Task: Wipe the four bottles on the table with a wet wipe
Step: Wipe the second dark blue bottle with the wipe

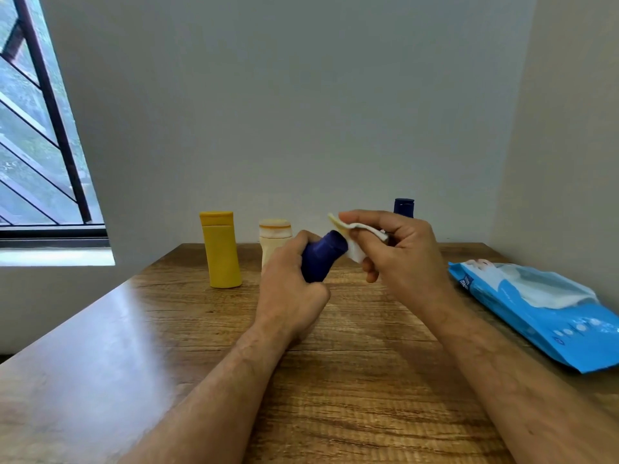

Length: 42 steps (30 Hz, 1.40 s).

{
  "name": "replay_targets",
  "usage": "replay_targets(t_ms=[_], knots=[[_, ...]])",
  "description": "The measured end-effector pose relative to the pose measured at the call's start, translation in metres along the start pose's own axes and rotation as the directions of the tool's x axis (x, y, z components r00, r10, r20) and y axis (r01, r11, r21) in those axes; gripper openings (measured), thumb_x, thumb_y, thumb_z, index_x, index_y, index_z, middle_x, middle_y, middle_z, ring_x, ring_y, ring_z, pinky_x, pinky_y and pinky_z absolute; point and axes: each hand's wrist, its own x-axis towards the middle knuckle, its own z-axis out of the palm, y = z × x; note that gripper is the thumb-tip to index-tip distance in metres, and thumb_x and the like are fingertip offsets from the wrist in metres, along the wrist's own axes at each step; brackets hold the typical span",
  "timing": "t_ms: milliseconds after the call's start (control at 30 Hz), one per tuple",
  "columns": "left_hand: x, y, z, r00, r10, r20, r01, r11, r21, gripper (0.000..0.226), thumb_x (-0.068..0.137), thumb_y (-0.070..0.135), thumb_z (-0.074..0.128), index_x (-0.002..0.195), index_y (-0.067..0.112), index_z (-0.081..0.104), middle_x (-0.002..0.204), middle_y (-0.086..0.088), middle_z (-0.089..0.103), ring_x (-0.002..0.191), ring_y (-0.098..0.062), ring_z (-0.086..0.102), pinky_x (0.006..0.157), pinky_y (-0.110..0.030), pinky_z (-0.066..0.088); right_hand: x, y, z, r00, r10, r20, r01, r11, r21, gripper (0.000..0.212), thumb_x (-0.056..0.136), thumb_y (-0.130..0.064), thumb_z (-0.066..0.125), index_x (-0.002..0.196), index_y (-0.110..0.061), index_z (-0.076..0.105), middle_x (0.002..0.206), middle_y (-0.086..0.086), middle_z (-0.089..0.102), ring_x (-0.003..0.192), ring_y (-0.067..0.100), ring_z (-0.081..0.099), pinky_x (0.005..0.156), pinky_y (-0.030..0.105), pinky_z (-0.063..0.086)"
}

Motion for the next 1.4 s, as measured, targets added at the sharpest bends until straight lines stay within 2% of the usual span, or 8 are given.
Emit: replay_targets(t_ms=[167,333,567,700,867,1133,1233,1400], knots=[[0.0,-0.003,0.0,0.997,-0.067,-0.028,0.065,0.996,-0.067,0.052,0.061,-0.006,0.067,0.095,0.03,0.053,0.079,0.004,0.055,0.069,-0.015,0.05,0.062,-0.03,0.043,0.001,0.0,-0.003,0.988,-0.025,0.154,0.022,0.999,0.023,0.029,0.09,0.004,0.062,0.092,-0.018,0.08,0.081,-0.005,0.069,0.053,0.014,0.056,0.046,0.024,0.049],[0.001,0.003,-0.003,0.982,-0.182,0.039,0.186,0.939,-0.29,0.063,0.067,-0.016,0.062,0.113,0.022,0.044,0.091,-0.002,0.048,0.073,-0.015,0.045,0.059,-0.026,0.039,-0.001,0.002,0.0,0.994,-0.05,0.095,0.056,0.996,-0.068,0.03,0.089,0.001,0.062,0.087,-0.023,0.08,0.092,-0.009,0.071,0.063,0.007,0.063,0.047,0.017,0.048],[-0.003,-0.001,0.005,0.982,-0.017,0.19,0.058,0.976,-0.211,0.084,0.068,0.013,0.086,0.125,0.038,0.03,0.11,0.004,0.059,0.087,-0.015,0.068,0.073,-0.032,0.062,0.002,0.005,-0.001,0.965,-0.257,-0.06,0.231,0.934,-0.273,0.02,0.088,-0.015,0.071,0.103,-0.027,0.076,0.093,-0.016,0.071,0.086,0.004,0.066,0.069,0.012,0.05],[-0.003,-0.003,0.006,0.992,0.056,0.109,-0.043,0.992,-0.119,0.083,0.067,0.03,0.091,0.122,0.034,0.029,0.107,0.008,0.063,0.087,-0.01,0.068,0.077,-0.032,0.062,0.002,0.01,-0.003,0.94,-0.34,0.035,0.325,0.859,-0.396,0.023,0.088,-0.013,0.071,0.108,-0.023,0.075,0.096,-0.009,0.07,0.089,0.004,0.064,0.075,0.012,0.05],[-0.003,-0.004,0.005,0.992,0.121,0.025,-0.118,0.989,-0.085,0.079,0.072,0.023,0.088,0.12,0.038,0.027,0.107,0.011,0.059,0.087,-0.007,0.066,0.076,-0.031,0.061,-0.001,0.011,0.001,0.933,-0.345,0.103,0.357,0.849,-0.39,0.026,0.088,-0.009,0.07,0.111,-0.022,0.074,0.102,-0.01,0.068,0.092,0.002,0.063,0.077,0.009,0.048],[-0.005,0.004,0.001,0.995,0.086,0.055,-0.067,0.956,-0.287,0.066,0.068,0.018,0.082,0.115,0.035,0.039,0.101,0.01,0.057,0.079,-0.003,0.061,0.067,-0.022,0.056,0.002,0.005,0.0,0.977,-0.196,-0.079,0.165,0.942,-0.294,0.022,0.089,-0.01,0.068,0.097,-0.03,0.072,0.088,-0.023,0.067,0.085,-0.005,0.063,0.067,0.006,0.047],[-0.005,0.005,-0.001,0.99,0.023,0.136,0.039,0.899,-0.435,0.056,0.066,0.021,0.071,0.114,0.036,0.049,0.097,0.019,0.057,0.077,-0.009,0.06,0.067,-0.027,0.056,0.0,0.002,0.001,0.982,-0.177,-0.06,0.16,0.963,-0.218,0.021,0.09,-0.009,0.067,0.096,-0.029,0.069,0.087,-0.016,0.069,0.08,0.002,0.065,0.062,0.009,0.049],[0.004,0.001,0.0,0.989,-0.023,0.146,0.108,0.786,-0.609,0.049,0.061,0.011,0.053,0.107,0.023,0.065,0.087,-0.004,0.056,0.074,-0.02,0.053,0.063,-0.033,0.051,-0.004,-0.001,0.004,0.96,-0.274,0.046,0.278,0.932,-0.233,0.022,0.086,-0.003,0.07,0.096,-0.023,0.074,0.092,-0.011,0.07,0.08,0.006,0.065,0.061,0.01,0.048]])
